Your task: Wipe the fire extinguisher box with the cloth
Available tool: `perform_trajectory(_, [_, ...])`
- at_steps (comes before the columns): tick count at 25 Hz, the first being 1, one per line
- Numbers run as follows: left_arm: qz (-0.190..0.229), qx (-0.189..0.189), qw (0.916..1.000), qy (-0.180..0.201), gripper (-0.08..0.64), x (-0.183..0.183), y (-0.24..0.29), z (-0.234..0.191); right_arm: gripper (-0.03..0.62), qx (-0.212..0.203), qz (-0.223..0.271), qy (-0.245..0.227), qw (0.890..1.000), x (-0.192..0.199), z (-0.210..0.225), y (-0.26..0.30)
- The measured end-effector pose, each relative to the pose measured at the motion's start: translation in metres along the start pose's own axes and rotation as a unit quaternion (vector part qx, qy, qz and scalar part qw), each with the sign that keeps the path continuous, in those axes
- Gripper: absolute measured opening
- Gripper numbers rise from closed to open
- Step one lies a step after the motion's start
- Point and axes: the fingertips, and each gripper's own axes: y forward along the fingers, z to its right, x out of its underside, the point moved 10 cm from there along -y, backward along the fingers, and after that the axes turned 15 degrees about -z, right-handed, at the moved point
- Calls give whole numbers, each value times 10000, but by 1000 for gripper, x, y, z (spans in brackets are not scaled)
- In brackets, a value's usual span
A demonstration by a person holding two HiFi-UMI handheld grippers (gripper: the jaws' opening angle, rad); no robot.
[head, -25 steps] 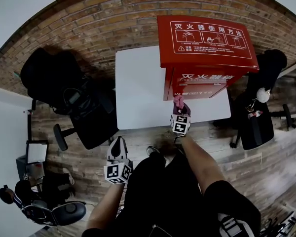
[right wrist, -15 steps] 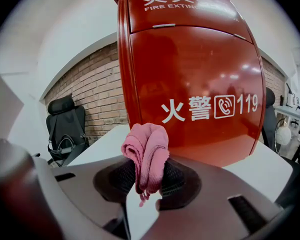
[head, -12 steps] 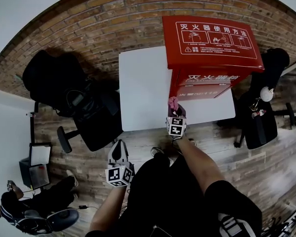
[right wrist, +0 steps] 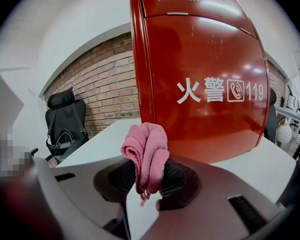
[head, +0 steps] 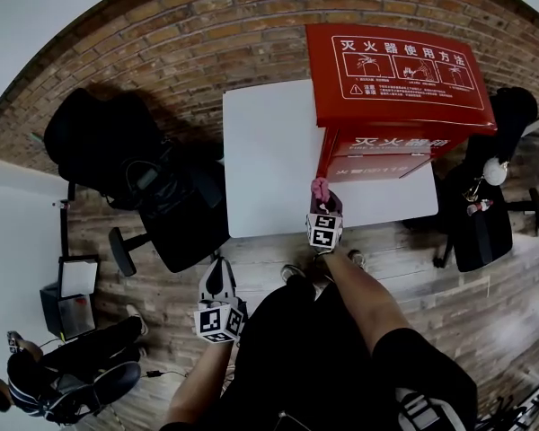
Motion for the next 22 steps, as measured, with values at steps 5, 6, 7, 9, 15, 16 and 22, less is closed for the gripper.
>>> perform_trajectory(5, [-47, -78, 10000, 32, 18, 2, -1, -7, 114, 96, -118, 80, 9999, 12, 2, 14])
perform_trajectory(6, [-54, -96, 9999, 35, 18, 3, -1, -9, 114, 104, -113, 87, 9998, 13, 2, 16])
perform_trajectory(7, [-60, -113, 9999, 38, 18, 3, -2, -10, 114, 121, -126, 89, 9998, 16, 2, 19])
perform_trajectory(9, [-72, -138, 9999, 50, 18, 4, -2, -13, 112, 169, -225, 106, 9995, 21, 2, 23])
perform_trajectory(15, [-121, -192, 9997, 86, 18, 5, -5, -18, 114, 194, -198, 128, 9995, 25, 2, 28])
perform_trajectory(16, [-126, -198, 9997, 84, 18, 5, -5, -19, 114, 189, -173, 118, 9996, 23, 2, 27])
perform_trajectory(22, [-131, -156, 9997, 114, 18, 2, 2, -13, 114, 187, -145, 27, 9997, 21, 10, 25])
